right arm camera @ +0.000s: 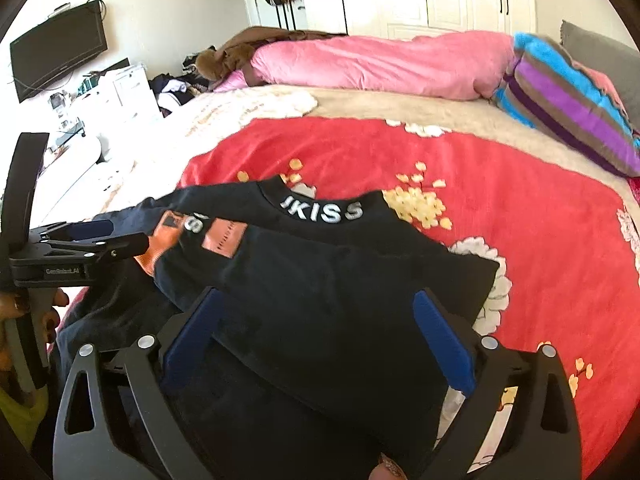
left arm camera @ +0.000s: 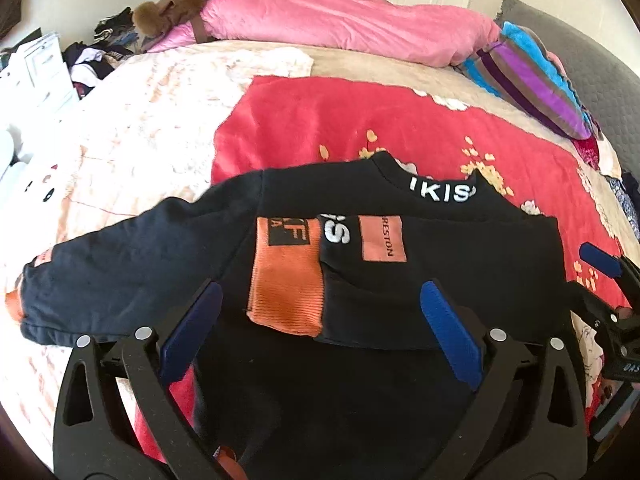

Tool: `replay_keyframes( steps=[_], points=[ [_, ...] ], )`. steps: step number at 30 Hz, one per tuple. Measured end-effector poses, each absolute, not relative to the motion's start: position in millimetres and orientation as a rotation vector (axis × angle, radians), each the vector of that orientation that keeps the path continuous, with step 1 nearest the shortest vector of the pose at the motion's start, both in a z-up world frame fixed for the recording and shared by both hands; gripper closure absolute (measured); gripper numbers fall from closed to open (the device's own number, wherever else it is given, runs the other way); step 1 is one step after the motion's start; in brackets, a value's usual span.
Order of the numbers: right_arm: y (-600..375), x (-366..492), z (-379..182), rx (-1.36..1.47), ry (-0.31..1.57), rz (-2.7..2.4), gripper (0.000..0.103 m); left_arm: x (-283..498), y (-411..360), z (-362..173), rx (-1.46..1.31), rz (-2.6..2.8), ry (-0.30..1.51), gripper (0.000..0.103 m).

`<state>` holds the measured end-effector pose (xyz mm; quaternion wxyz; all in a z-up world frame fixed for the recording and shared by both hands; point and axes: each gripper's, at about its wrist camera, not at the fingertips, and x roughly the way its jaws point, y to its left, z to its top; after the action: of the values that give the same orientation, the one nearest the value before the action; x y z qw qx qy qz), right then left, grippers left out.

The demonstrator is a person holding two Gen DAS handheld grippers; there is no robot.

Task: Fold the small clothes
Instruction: 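Move the left tool to the other sleeve's orange cuff and grasp it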

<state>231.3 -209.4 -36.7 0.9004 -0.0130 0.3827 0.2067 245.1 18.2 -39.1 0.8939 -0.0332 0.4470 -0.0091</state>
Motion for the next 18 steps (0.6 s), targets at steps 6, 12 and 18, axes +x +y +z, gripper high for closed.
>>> replay_keyframes(
  steps=[6, 12, 18],
  points=[
    [-195.6, 228.2, -26.4, -0.041, 0.769, 0.445, 0.007, 238.6, 29.2, -26.7, -0.076, 0.02, 0.898, 0.009],
    [-178.5, 219.8, -12.5, -0.056, 0.741, 0.472, 0.007, 229.1, 51.8, -18.9, -0.099, 0.071, 0.879, 0.009],
    [-159.3, 212.8, -4.4, -0.065, 0.731, 0.499, 0.007, 217.2, 88.3, -18.1, -0.155, 0.149, 0.879, 0.009]
  ],
)
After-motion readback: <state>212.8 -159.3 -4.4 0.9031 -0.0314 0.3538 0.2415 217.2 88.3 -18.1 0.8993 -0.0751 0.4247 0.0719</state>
